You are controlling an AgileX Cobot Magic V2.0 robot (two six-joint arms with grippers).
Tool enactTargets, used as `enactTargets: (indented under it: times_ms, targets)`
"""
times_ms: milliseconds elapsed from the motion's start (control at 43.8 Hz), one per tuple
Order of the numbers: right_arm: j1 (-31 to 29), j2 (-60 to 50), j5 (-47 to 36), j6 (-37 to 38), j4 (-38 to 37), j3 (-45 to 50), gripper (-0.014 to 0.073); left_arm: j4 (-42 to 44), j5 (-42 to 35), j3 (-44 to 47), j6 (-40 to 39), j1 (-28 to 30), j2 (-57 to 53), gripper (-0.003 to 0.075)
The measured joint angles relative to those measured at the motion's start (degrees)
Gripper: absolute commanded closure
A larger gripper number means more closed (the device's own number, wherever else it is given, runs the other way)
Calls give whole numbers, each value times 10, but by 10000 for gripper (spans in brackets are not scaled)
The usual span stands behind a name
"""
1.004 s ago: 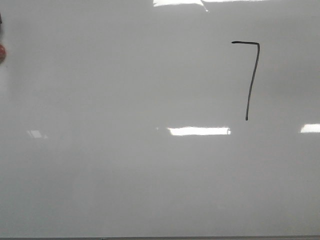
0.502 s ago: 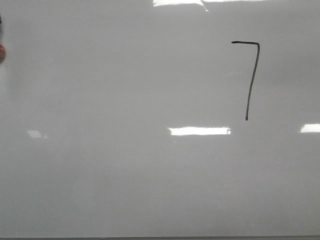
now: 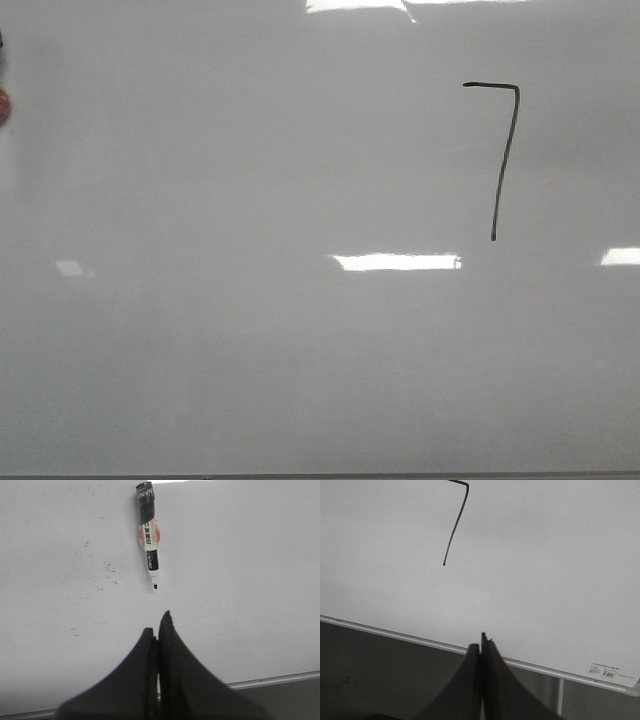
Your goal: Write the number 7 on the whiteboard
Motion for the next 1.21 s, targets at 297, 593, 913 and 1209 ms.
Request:
enactTargets:
  times_ms: [297, 593, 913, 1209]
  targets:
    - [0, 0, 0, 0, 0, 0, 662, 0, 0, 0, 0, 0, 0, 741]
    - [0, 0, 0, -1, 0, 0, 662, 3, -7, 11, 0, 12, -32, 741]
    - [0, 0, 0, -1, 0, 0, 662, -8, -191, 183, 0, 81, -171, 741]
    - [0, 0, 0, -2, 0, 0, 662, -50, -308, 381, 0, 124, -324, 741]
